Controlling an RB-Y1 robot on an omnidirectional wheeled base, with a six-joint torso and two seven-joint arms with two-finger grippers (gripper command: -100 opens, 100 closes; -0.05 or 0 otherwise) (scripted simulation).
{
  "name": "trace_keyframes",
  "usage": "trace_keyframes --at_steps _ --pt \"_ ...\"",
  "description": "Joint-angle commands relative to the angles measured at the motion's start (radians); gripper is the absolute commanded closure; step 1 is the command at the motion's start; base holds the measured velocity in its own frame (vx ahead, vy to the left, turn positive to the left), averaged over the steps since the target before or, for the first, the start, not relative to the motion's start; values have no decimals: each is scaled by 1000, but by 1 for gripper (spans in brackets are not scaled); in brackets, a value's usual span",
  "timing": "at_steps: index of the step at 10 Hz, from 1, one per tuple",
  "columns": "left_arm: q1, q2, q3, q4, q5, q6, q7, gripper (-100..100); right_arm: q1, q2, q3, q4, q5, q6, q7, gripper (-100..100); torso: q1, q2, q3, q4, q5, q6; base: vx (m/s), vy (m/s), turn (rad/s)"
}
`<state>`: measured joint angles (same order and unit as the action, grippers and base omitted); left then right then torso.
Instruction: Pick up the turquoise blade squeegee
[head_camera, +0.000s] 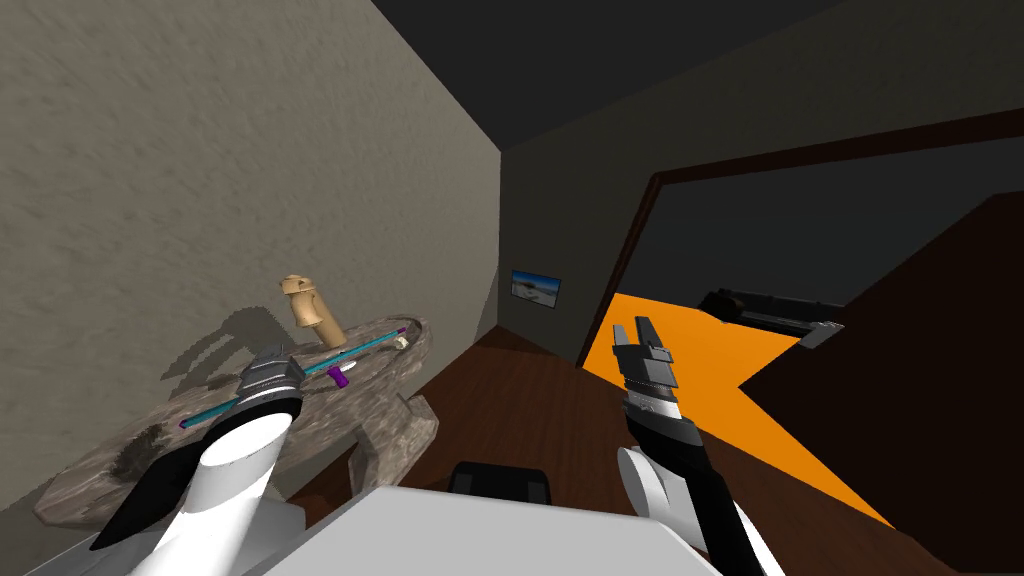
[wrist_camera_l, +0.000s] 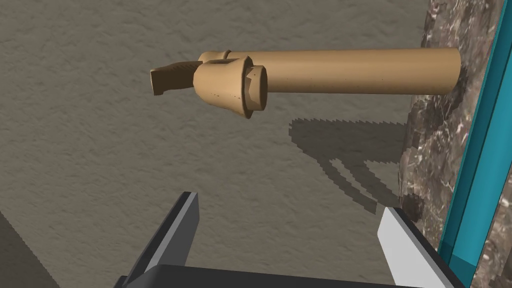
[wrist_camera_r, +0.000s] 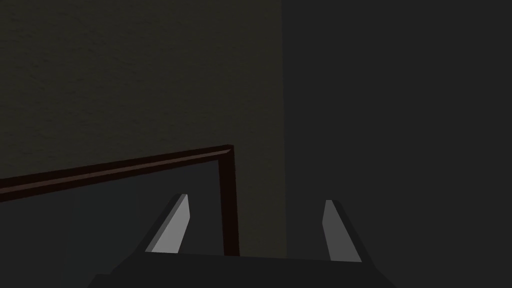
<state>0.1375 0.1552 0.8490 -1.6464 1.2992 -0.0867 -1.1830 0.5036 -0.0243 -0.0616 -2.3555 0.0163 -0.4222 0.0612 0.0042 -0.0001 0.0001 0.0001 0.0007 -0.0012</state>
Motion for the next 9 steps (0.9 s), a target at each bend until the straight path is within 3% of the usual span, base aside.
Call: trace_keyframes --at_steps 1,4,5,6,7,8,9 --pt "9 -2 10 2 18 -8 -30 -100 0 0 0 0 0 0 0 0 0 0 0 0 0 0 -3 -6 -90" --pt "-9 -44 113 17 119 -3 -137 -100 0 0 0 0 0 0 0 0 1 0 0 0 0 0 2 -6 -209" --pt "-9 -44 104 17 125 -3 -133 -100 0 0 0 0 0 0 0 0 1 0 0 0 0 0 5 3 -71" --pt "-9 -44 121 17 125 -3 -151 -100 0 0 0 0 0 0 0 0 1 -1 0 0 0 -1 3 1 19" --pt "-15 -61 154 22 155 -2 -179 -100 0 0 0 0 0 0 0 0 1 -1 0 0 0 -1 7 -3 -129" --pt "-15 -61 154 22 155 -2 -187 -100 0 0 0 0 0 0 0 0 1 -1 0 0 0 0 8 3 -73" --pt "-20 -78 185 26 184 0 -212 -100 0 0 0 0 0 0 0 0 1 -1 0 0 0 -1 12 5 -106"
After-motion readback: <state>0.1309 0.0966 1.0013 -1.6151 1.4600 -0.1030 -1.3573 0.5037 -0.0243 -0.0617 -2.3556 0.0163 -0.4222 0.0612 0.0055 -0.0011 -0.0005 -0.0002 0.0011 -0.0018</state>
